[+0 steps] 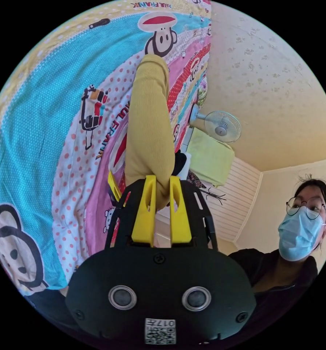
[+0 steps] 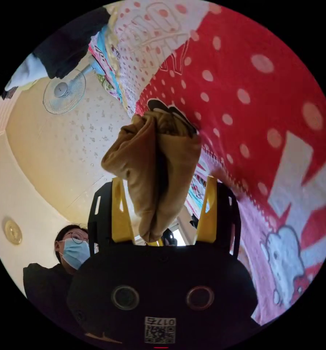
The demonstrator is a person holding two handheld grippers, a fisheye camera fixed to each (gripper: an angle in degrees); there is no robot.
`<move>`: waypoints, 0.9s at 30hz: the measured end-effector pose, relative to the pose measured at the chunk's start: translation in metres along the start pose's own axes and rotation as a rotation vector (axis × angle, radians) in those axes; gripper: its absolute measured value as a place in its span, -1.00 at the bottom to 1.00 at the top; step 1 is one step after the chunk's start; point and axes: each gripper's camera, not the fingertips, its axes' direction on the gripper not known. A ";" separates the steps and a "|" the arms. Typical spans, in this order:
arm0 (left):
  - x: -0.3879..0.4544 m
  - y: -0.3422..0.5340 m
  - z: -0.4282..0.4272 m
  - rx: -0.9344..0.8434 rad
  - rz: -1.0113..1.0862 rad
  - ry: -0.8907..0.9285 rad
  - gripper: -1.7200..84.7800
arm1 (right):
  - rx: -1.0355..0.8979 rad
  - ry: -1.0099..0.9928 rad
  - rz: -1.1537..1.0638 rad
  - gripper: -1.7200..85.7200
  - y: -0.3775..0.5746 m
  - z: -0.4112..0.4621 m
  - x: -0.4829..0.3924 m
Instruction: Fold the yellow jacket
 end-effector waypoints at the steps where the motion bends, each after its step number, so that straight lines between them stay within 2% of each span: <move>1: 0.000 -0.001 -0.002 0.002 -0.006 0.010 -0.81 | -0.028 -0.044 -0.015 -0.39 -0.014 0.011 0.005; 2: 0.002 -0.004 -0.007 0.007 -0.001 0.018 -0.81 | -0.037 -0.098 -0.043 -0.50 -0.023 0.019 0.006; 4: 0.004 -0.008 -0.014 0.007 0.016 -0.021 -0.81 | 0.003 -0.147 -0.055 -0.61 -0.025 0.023 0.001; 7: -0.001 -0.013 -0.031 0.014 0.020 -0.006 -0.80 | 0.024 -0.114 -0.015 -0.71 -0.019 0.028 -0.010; 8: -0.006 -0.012 -0.040 0.032 0.023 0.009 -0.74 | 0.028 -0.085 -0.004 -0.74 -0.016 0.030 -0.017; 12: -0.027 0.020 -0.091 0.268 0.009 0.143 -0.46 | 0.002 -0.025 0.002 -0.78 -0.011 0.044 -0.037; 16: -0.039 0.033 -0.107 0.310 0.011 0.076 -0.31 | -0.042 -0.082 0.056 -0.80 -0.012 0.064 -0.043; 18: -0.055 0.029 -0.102 0.307 -0.026 0.167 -0.30 | -0.056 -0.067 0.048 -0.80 -0.009 0.070 -0.052; 21: -0.070 0.012 -0.081 0.213 -0.119 0.300 -0.33 | -0.077 -0.046 0.059 -0.81 -0.001 0.079 -0.069; 22: -0.072 0.010 -0.076 0.194 -0.137 0.348 -0.40 | -0.082 -0.038 0.064 -0.81 0.003 0.082 -0.077; 24: -0.072 0.014 -0.064 0.159 -0.148 0.639 -0.61 | -0.101 0.006 0.059 -0.81 0.010 0.086 -0.090; 26: -0.069 0.028 -0.072 0.183 -0.208 0.714 -0.69 | -0.154 0.066 0.045 -0.81 0.020 0.095 -0.109; 27: -0.065 0.039 -0.085 0.193 -0.235 0.693 -0.71 | -0.169 0.091 0.043 -0.81 0.023 0.097 -0.114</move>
